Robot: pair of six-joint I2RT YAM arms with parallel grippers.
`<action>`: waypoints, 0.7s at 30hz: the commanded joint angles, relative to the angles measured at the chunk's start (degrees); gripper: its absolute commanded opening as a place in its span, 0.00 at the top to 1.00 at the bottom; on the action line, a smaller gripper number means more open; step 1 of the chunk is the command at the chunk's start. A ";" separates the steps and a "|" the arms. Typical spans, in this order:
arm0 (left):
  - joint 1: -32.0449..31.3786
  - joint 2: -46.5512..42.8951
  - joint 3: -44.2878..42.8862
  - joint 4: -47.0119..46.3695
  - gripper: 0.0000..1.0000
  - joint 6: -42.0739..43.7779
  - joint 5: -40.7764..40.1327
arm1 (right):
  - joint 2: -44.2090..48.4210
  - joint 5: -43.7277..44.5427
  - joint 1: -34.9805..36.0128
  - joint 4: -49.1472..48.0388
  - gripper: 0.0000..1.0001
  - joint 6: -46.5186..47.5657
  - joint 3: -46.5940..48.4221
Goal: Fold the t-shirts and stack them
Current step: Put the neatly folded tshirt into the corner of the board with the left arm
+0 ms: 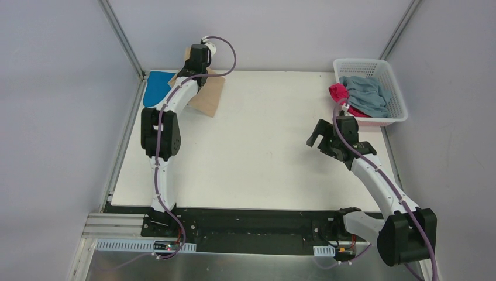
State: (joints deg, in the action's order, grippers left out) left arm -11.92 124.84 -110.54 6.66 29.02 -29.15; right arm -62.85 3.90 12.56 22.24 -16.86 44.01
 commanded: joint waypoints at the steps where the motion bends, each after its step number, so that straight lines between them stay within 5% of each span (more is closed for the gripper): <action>1: 0.57 -5.58 -3.80 -2.73 1.00 4.81 2.18 | -0.19 1.53 -0.40 -1.44 0.01 0.97 0.71; 21: 0.63 -12.04 -7.98 0.73 1.00 2.15 4.21 | 2.10 2.28 -0.44 -1.06 0.00 0.48 0.20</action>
State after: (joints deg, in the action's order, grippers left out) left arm -11.88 117.58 -115.18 8.71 32.10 -26.94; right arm -62.37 4.58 12.49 22.13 -16.86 44.01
